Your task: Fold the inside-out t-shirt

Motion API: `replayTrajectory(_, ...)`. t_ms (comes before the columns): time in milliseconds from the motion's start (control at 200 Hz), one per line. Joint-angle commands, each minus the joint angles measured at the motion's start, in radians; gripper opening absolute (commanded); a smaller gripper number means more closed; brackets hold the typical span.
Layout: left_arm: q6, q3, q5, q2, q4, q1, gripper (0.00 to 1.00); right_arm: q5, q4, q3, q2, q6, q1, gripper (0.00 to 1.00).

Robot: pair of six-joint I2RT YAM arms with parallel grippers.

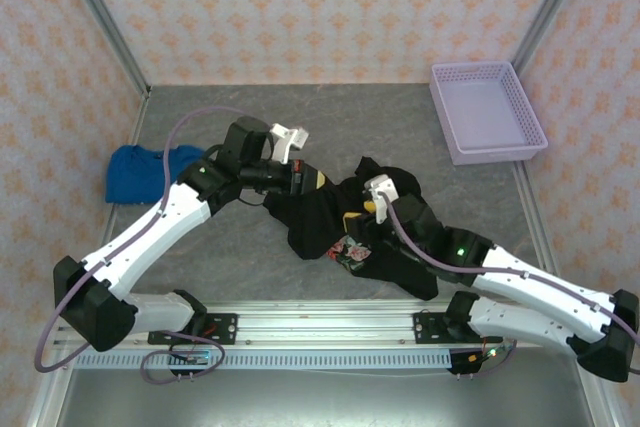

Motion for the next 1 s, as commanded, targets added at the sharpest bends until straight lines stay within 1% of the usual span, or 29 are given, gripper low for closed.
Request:
replayTrajectory(0,0.033,0.039,0.030,0.016,-0.029,-0.012,0.00,-0.018,0.037,0.037,0.053,-0.110,0.005,0.57)
replayTrajectory(100,0.031,0.046,0.029,0.024,-0.031,-0.018,0.00,0.010,0.060,0.065,0.115,-0.138,0.005,0.53)
replayTrajectory(165,0.032,0.047,0.029,0.026,-0.031,-0.023,0.00,0.020,0.079,0.078,0.146,-0.151,0.004,0.50)
replayTrajectory(230,0.035,0.047,0.028,0.028,-0.031,-0.027,0.00,0.056,0.092,0.088,0.172,-0.152,0.005,0.44)
replayTrajectory(310,0.036,0.046,0.028,0.031,-0.032,-0.029,0.00,0.099,0.099,0.102,0.191,-0.158,0.005,0.38)
replayTrajectory(480,0.044,0.046,0.029,0.034,-0.039,-0.030,0.00,0.136,0.081,0.125,0.202,-0.177,-0.010,0.30)
replayTrajectory(625,0.046,0.037,0.033,0.031,-0.033,-0.032,0.00,0.094,0.104,0.146,0.231,-0.179,-0.036,0.26)
replayTrajectory(725,0.049,0.033,0.032,0.031,-0.032,-0.032,0.00,0.026,0.128,0.161,0.256,-0.176,-0.052,0.25)
replayTrajectory(796,0.052,0.033,0.031,0.031,-0.032,-0.033,0.00,-0.012,0.139,0.169,0.270,-0.167,-0.068,0.22)
replayTrajectory(861,0.057,0.035,0.028,0.033,-0.037,-0.032,0.00,-0.033,0.142,0.173,0.273,-0.152,-0.083,0.14)
replayTrajectory(936,0.064,0.037,0.005,0.032,-0.043,-0.032,0.00,-0.063,0.133,0.177,0.264,-0.127,-0.103,0.00)
replayTrajectory(996,0.067,0.039,-0.044,0.031,-0.048,-0.029,0.00,-0.090,0.119,0.182,0.246,-0.088,-0.119,0.00)
